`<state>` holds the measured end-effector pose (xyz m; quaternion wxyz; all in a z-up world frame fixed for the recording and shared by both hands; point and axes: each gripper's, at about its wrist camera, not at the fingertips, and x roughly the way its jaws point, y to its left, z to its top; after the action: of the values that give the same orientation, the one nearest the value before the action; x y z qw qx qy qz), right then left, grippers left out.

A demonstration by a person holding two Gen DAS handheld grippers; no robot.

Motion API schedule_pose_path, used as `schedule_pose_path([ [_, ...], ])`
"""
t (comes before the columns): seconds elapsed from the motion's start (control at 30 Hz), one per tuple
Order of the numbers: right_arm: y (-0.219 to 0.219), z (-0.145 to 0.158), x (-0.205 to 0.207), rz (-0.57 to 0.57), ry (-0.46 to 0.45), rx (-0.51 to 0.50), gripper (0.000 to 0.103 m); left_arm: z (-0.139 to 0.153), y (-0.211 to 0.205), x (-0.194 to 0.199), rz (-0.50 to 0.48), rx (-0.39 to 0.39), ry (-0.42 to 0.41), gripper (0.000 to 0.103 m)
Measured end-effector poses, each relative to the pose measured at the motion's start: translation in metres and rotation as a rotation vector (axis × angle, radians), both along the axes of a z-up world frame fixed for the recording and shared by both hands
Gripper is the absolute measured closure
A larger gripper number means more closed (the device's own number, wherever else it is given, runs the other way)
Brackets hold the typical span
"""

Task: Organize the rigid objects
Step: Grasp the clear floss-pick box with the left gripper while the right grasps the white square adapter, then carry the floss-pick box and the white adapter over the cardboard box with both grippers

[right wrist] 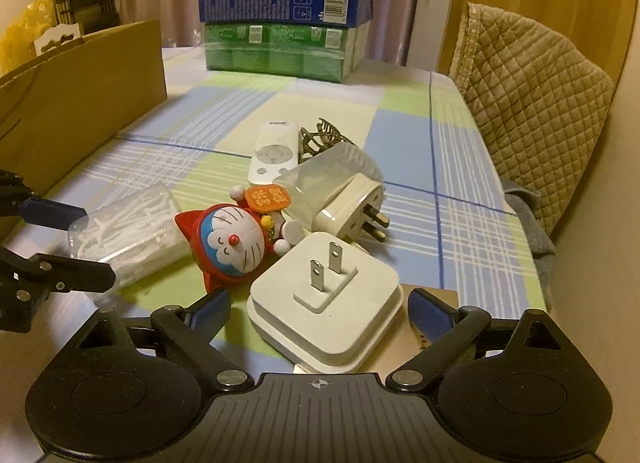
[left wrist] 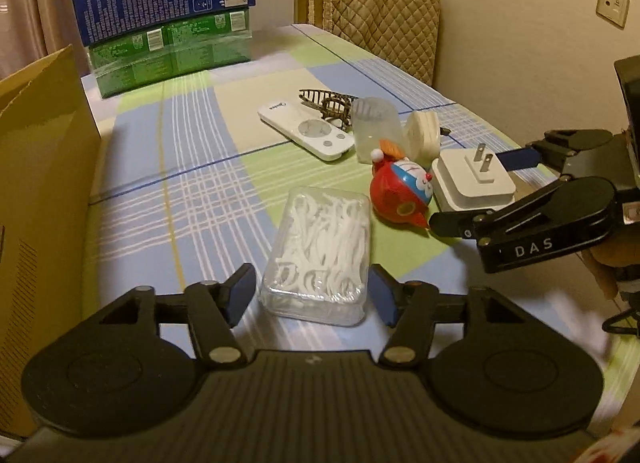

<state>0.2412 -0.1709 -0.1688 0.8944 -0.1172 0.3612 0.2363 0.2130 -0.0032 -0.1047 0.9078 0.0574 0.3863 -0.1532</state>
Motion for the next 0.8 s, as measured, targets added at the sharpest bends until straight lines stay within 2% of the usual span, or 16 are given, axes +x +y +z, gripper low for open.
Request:
schedule_pose_path([
  [0.03,0.0,0.0,0.0,0.0,-0.001,0.003,0.027,0.001,0.0,0.001,-0.001,0.0,-0.003,0.044],
  [0.33,-0.007,0.013,-0.013,-0.032,-0.014,0.031,0.027,-0.004,-0.014,0.017,-0.031,0.046,-0.011,0.042],
  [0.43,-0.009,0.016,-0.018,-0.051,-0.007,0.034,0.027,-0.008,-0.016,0.025,-0.037,0.048,0.008,0.043],
  [0.47,-0.011,0.017,-0.019,-0.059,-0.003,0.04,0.027,-0.008,-0.017,0.026,-0.045,0.045,0.014,0.049],
  [0.8,-0.019,0.032,-0.039,-0.093,0.018,0.075,0.027,0.003,-0.011,0.008,-0.03,0.042,0.036,0.052],
])
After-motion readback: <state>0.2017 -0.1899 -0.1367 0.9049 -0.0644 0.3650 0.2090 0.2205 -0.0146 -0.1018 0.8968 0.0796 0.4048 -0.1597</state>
